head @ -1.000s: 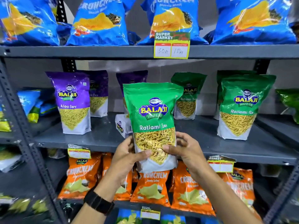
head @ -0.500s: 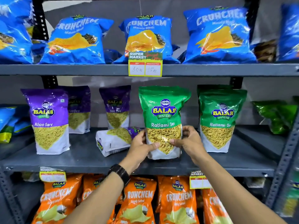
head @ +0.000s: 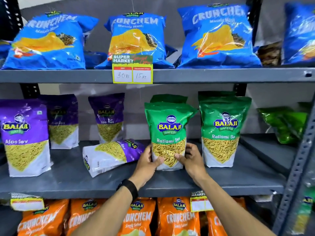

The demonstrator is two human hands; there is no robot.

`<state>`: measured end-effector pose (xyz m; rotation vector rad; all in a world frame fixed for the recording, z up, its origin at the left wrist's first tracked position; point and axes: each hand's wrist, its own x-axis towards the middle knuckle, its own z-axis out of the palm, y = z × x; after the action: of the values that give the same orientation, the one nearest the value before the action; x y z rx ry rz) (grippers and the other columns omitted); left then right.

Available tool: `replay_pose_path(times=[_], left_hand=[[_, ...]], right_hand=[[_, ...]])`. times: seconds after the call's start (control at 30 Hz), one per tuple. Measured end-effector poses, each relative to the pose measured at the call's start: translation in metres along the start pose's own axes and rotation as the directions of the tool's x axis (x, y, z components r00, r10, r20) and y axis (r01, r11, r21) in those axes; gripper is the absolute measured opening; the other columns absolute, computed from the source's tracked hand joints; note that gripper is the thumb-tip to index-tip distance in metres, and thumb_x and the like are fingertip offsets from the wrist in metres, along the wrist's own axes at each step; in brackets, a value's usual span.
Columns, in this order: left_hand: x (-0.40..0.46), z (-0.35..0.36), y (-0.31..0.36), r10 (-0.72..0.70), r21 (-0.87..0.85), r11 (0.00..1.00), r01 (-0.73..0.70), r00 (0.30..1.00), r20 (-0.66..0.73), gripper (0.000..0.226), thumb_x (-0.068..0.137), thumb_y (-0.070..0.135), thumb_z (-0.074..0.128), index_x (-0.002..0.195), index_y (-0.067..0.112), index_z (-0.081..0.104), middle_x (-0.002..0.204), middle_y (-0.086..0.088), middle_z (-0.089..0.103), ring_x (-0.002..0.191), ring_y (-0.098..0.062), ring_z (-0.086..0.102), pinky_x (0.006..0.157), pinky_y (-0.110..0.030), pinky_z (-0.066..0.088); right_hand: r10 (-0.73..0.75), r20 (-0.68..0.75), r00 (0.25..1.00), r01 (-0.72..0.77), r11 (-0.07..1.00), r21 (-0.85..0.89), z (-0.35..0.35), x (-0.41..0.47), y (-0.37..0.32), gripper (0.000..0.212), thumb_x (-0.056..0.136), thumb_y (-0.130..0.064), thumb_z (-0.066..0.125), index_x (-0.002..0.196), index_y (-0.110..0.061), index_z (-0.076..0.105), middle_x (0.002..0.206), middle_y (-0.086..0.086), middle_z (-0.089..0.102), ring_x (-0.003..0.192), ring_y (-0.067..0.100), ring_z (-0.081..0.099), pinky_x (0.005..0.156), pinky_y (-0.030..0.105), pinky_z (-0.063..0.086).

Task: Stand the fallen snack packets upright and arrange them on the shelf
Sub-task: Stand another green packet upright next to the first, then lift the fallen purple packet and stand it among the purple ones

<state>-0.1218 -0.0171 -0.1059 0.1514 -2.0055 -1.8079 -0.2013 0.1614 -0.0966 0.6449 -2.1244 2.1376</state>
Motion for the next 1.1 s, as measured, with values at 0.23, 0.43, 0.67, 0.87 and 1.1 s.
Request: replay_pose_path(times=[0.23, 0.43, 0.67, 0.87, 1.1], left_hand=[[-0.011, -0.008, 0.013, -0.016, 0.085, 0.996, 0.014, 1.000, 0.013, 0.073, 0.089, 0.011, 0.081, 0.153, 0.022, 0.048, 0.139, -0.001, 0.070, 0.122, -0.014, 0.070, 0.093, -0.021, 0.059], [-0.022, -0.093, 0.064, 0.201, 0.419, 0.903, -0.089, 0.952, -0.231, 0.051, 0.098, 0.022, 0.072, 0.147, 0.025, 0.059, 0.131, 0.007, 0.070, 0.118, -0.014, 0.066, 0.109, -0.036, 0.053], [0.018, -0.227, 0.082, -0.147, 0.571, 0.767, 0.292, 0.947, -0.287, 0.058, 0.093, 0.039, 0.076, 0.143, 0.011, 0.063, 0.146, -0.008, 0.065, 0.132, -0.027, 0.062, 0.105, -0.033, 0.048], [0.020, -0.252, 0.070, -0.545, 0.309, 0.781, 0.542, 0.834, -0.086, 0.026, 0.091, 0.042, 0.073, 0.097, 0.017, 0.071, 0.070, -0.004, 0.076, 0.062, -0.020, 0.072, 0.055, -0.025, 0.054], [-0.006, -0.241, 0.070, -0.571, 0.208, 0.816, 0.539, 0.807, 0.152, 0.016, 0.094, 0.029, 0.068, 0.098, 0.015, 0.073, 0.085, -0.012, 0.083, 0.069, -0.025, 0.078, 0.063, -0.031, 0.063]], right_hand=[[0.030, -0.104, 0.994, -0.042, 0.992, -0.119, 0.001, -0.014, -0.003, 0.051, 0.080, -0.025, 0.086, 0.117, -0.023, 0.051, 0.106, -0.002, 0.066, 0.101, 0.020, 0.067, 0.090, 0.035, 0.054], [-0.156, -0.159, 0.975, 0.105, 0.952, -0.289, 0.031, -0.055, -0.037, 0.020, 0.085, -0.034, 0.079, 0.089, -0.022, 0.064, 0.086, -0.002, 0.071, 0.081, 0.011, 0.066, 0.070, 0.026, 0.052], [0.415, 0.367, 0.833, -0.444, 0.896, -0.006, 0.157, -0.063, -0.067, 0.021, 0.093, -0.024, 0.073, 0.106, -0.011, 0.062, 0.100, 0.013, 0.066, 0.079, 0.022, 0.067, 0.069, 0.037, 0.062], [0.659, 0.428, 0.619, -0.774, 0.606, 0.184, 0.220, -0.048, -0.067, 0.041, 0.097, -0.033, 0.065, 0.131, -0.012, 0.056, 0.136, 0.029, 0.056, 0.126, 0.046, 0.057, 0.092, 0.050, 0.052], [0.657, 0.297, 0.693, -0.715, 0.679, 0.168, 0.217, -0.063, -0.072, 0.011, 0.092, -0.018, 0.071, 0.094, -0.009, 0.067, 0.087, 0.010, 0.070, 0.078, 0.028, 0.069, 0.083, 0.054, 0.057]])
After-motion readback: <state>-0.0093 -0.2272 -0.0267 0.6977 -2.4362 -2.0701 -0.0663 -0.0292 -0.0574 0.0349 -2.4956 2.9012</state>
